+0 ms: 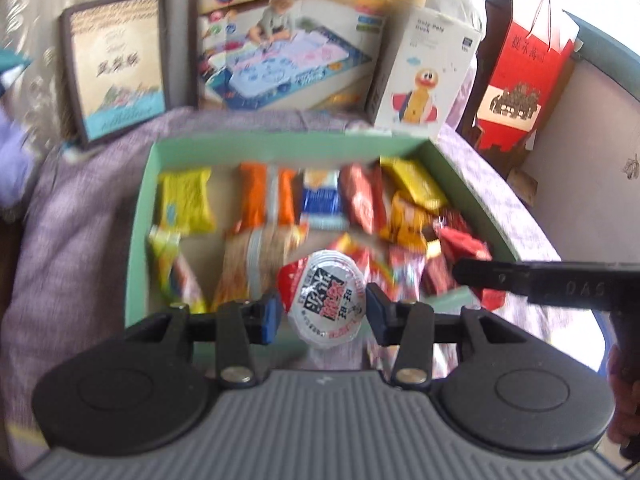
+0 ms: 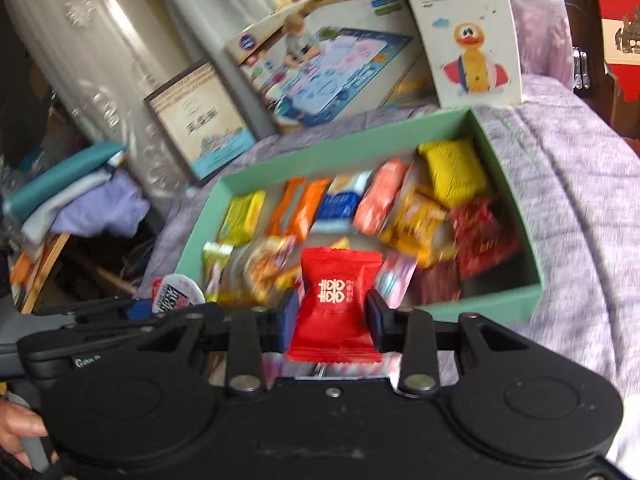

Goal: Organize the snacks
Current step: 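Carry both candies into the green box and open both tools, then grasp the gold floral candy with left tool while right tool grasps pink-red candy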

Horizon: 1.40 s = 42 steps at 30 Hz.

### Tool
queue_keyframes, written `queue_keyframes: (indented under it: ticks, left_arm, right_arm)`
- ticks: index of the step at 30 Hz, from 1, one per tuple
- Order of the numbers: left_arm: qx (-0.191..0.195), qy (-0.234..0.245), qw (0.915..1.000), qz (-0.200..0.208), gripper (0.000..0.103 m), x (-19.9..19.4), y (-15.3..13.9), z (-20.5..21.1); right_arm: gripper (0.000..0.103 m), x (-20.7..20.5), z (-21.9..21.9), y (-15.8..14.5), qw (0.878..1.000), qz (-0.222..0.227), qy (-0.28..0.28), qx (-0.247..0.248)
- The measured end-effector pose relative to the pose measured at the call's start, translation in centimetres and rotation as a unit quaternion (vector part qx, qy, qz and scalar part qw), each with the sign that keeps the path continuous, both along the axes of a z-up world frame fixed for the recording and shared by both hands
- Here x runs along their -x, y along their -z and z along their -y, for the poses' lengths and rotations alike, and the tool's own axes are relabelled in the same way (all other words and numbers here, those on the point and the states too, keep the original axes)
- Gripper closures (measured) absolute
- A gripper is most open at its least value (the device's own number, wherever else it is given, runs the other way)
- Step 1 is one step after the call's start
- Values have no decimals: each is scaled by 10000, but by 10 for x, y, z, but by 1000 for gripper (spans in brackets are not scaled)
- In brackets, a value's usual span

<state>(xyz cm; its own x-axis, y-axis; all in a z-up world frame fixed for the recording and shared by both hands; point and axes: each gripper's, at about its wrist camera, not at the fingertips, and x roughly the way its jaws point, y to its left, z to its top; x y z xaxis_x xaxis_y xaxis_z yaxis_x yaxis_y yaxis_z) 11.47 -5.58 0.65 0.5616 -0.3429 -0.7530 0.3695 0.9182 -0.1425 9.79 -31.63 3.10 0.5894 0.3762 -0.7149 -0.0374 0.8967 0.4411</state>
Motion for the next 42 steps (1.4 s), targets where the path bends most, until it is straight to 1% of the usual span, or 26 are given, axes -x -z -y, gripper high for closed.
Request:
queue_keyframes:
  ticks: [2,7,12,14,15,16,17,18,19,20,21,27,32,42]
  left_arm:
    - [-105,6,9999,64,60,-20,2,12]
    - [-235,71,9997,-1,60,-59,13,34]
    - [-366,130,9992,-1,60,-76,23,43]
    - [-367,163,9992,7,60,-80,25,44]
    - [-381,159,9991,23,55,-81,26,44]
    - [-399,134,9991,34,39,-81,26,44]
    - [-452,11,9990,70,34,-81,26,43]
    - [-502,-108,9986,102,21,-82,26,40]
    - [-495,-196,9985,106,10,-82,25,37]
    - [-438,-241,9987,108,7,-81,25,34]
    - [-391,-275,9988,114,6,-79,24,31]
    - [-395,-277,9987,140,5,-64,20,27]
    - [-406,-266,9987,177,1,-48,14,22]
    - [-420,-177,9986,251,0,-4,3,16]
  right_arm:
    - [68,-18,2,5,10000,-49,85,2]
    - [68,-49,7,20,9997,-189,182,-22]
    - [68,-73,3,32,9995,-285,136,-43]
    - [65,-79,1,35,9994,-304,137,-115]
    - [62,-81,1,35,9993,-292,160,-163]
    - [45,-82,1,35,9993,-284,178,-194]
    - [34,-82,1,33,9992,-255,263,-165]
    - [27,-82,2,33,9991,-228,332,-124]
    - [14,-81,4,32,9989,-210,389,-126]
    - [4,-79,6,32,9987,-208,439,-163]
    - [1,-78,7,31,9984,-209,477,-204]
    - [0,-66,7,24,9986,-178,473,-147]
    - [0,-51,9,16,9985,-160,502,-119]
    - [0,-10,17,4,9980,-210,567,-197]
